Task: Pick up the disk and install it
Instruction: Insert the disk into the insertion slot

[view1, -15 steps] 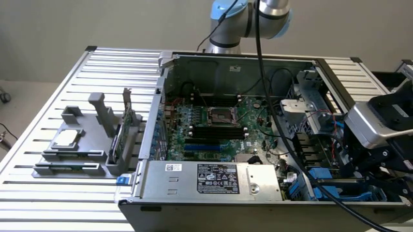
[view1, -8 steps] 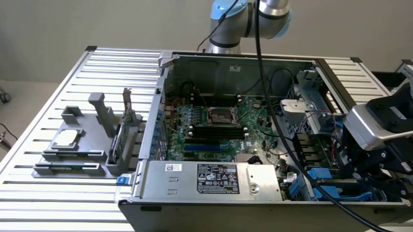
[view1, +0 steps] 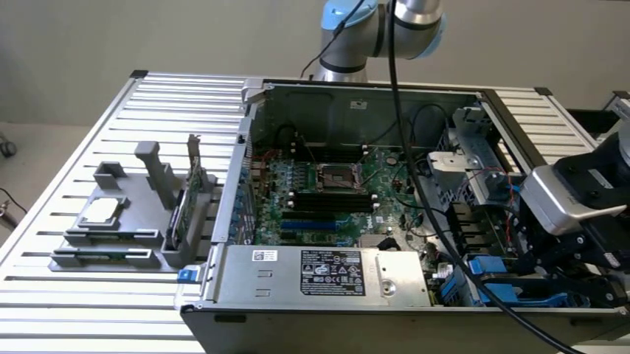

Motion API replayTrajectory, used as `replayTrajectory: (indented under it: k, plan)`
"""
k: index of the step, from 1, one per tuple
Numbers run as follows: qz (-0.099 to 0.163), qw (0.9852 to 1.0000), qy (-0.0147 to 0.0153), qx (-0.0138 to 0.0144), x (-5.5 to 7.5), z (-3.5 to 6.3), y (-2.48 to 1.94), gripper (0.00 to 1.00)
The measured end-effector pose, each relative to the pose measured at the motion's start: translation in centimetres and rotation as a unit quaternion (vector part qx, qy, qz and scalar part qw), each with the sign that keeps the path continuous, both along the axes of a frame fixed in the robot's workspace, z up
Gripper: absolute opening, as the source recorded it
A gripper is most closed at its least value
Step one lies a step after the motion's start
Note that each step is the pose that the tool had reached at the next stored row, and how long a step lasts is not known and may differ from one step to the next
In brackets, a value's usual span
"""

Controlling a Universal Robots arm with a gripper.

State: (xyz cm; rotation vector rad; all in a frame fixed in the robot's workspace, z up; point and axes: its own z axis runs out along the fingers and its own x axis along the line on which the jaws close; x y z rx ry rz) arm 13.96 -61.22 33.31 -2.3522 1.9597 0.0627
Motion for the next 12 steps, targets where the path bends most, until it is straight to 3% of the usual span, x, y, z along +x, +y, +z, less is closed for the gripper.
replayTrajectory:
  k: [12]
  plan:
    - [0.000, 1.0000, 0.0000, -0.0001, 0.00, -0.66, 0.00, 0.11]
